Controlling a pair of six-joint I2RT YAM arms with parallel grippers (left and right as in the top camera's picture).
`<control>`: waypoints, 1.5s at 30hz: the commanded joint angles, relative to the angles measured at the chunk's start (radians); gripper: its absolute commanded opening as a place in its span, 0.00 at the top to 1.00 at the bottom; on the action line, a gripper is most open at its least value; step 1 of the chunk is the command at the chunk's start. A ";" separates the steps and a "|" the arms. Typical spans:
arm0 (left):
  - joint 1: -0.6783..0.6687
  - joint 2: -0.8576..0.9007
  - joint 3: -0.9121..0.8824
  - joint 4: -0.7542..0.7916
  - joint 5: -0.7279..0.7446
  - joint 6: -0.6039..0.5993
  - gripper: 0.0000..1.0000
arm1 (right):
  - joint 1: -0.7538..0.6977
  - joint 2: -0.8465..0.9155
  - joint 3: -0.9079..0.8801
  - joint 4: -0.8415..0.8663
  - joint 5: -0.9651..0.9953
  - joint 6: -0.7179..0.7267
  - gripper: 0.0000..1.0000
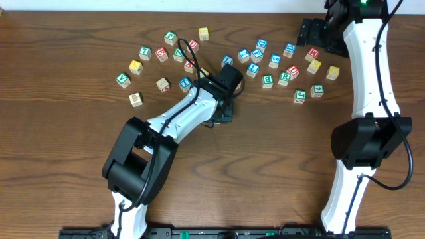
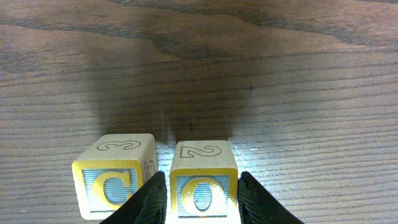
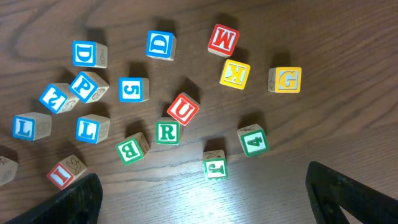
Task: Spell out CORL
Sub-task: 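Carry the yellow O with the left gripper to the right of the C block, then set the O beside the C, open the left gripper and raise it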
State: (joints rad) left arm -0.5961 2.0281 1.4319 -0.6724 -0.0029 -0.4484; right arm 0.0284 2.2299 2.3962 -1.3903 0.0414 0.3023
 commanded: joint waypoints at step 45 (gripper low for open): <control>0.221 -0.433 0.040 -0.117 -0.069 0.139 0.56 | 0.122 -0.006 0.010 -0.012 -0.026 -0.031 0.01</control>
State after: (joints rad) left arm -0.3920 1.6135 1.4536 -0.7853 -0.0559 -0.3344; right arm 0.1253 2.2299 2.3962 -1.3979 0.0185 0.2863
